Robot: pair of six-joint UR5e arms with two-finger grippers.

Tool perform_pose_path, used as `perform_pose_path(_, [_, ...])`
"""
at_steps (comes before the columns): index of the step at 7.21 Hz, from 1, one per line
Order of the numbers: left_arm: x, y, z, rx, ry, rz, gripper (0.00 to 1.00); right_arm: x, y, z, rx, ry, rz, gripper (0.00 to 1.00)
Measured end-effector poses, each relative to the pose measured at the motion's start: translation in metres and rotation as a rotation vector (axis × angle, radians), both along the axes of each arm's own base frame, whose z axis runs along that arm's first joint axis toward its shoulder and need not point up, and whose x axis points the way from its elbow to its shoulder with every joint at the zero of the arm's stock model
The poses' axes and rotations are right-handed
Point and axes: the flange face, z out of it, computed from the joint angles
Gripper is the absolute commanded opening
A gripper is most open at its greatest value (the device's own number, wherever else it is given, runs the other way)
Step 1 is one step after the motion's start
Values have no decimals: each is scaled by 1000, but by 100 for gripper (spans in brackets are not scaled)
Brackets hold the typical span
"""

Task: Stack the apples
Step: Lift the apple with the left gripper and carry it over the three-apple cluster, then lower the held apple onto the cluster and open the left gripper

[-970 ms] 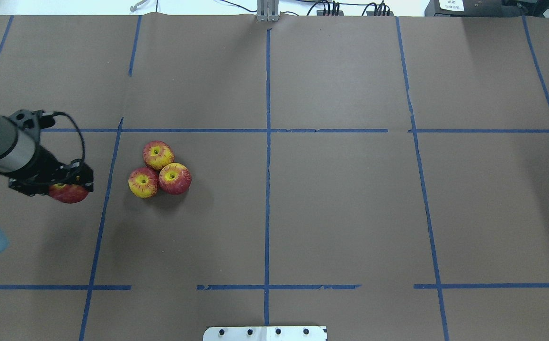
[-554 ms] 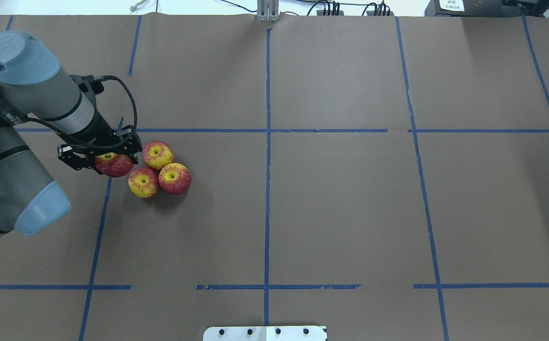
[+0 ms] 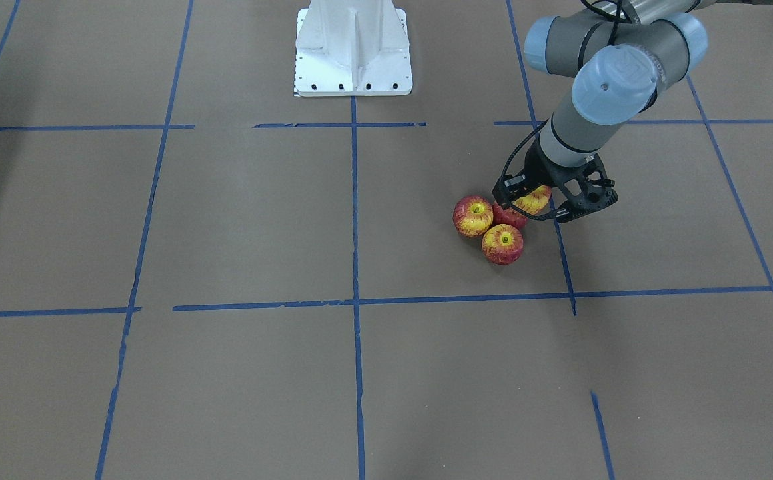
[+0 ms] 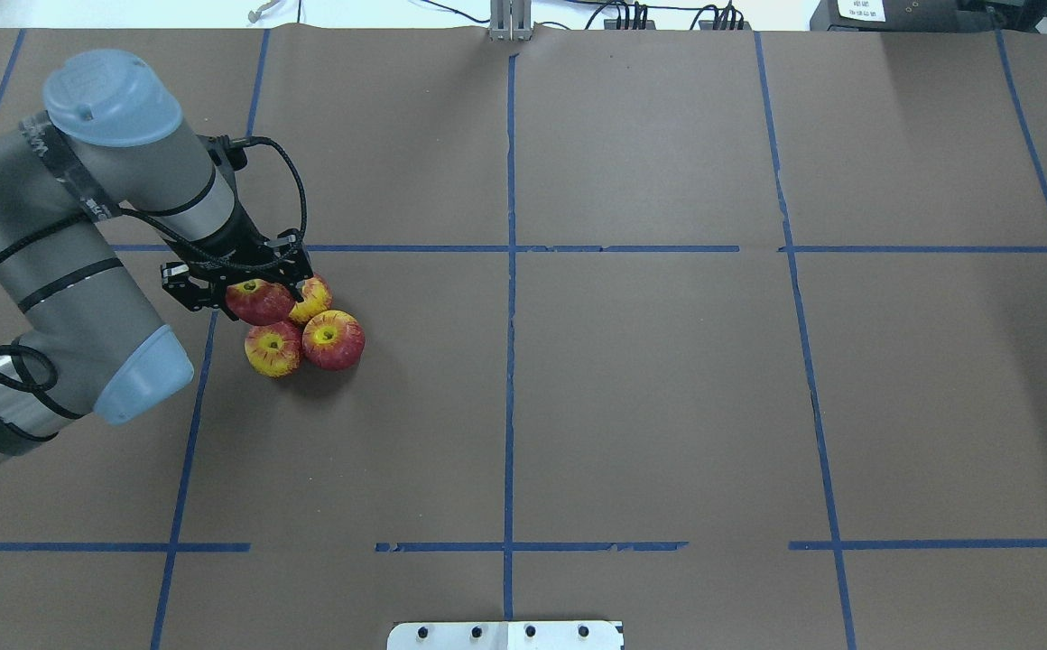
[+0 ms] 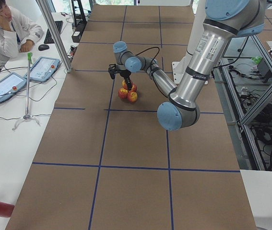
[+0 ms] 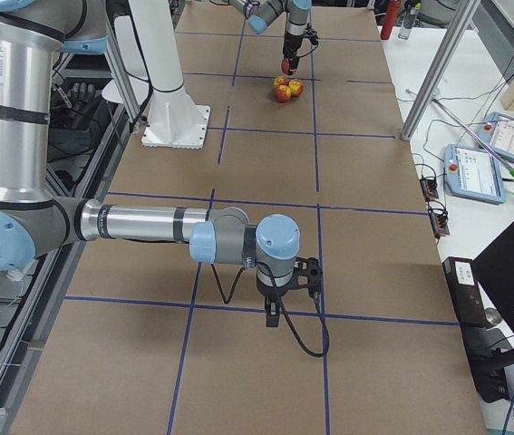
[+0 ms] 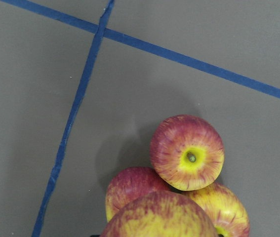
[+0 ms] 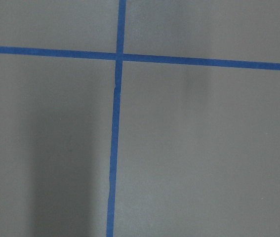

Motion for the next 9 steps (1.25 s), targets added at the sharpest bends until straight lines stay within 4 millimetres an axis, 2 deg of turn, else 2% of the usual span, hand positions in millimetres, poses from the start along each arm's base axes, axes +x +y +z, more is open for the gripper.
perform_pose_path(4, [28, 9, 9, 1, 2, 40, 3, 0, 0, 0, 0, 0, 0, 100])
perform_pose_path(7, [34, 10, 12, -2, -2, 48, 18, 0, 0, 0, 0, 0, 0, 100])
perform_pose_path(9, [34, 7, 10, 17, -14, 33, 22, 0, 0, 0, 0, 0, 0, 100])
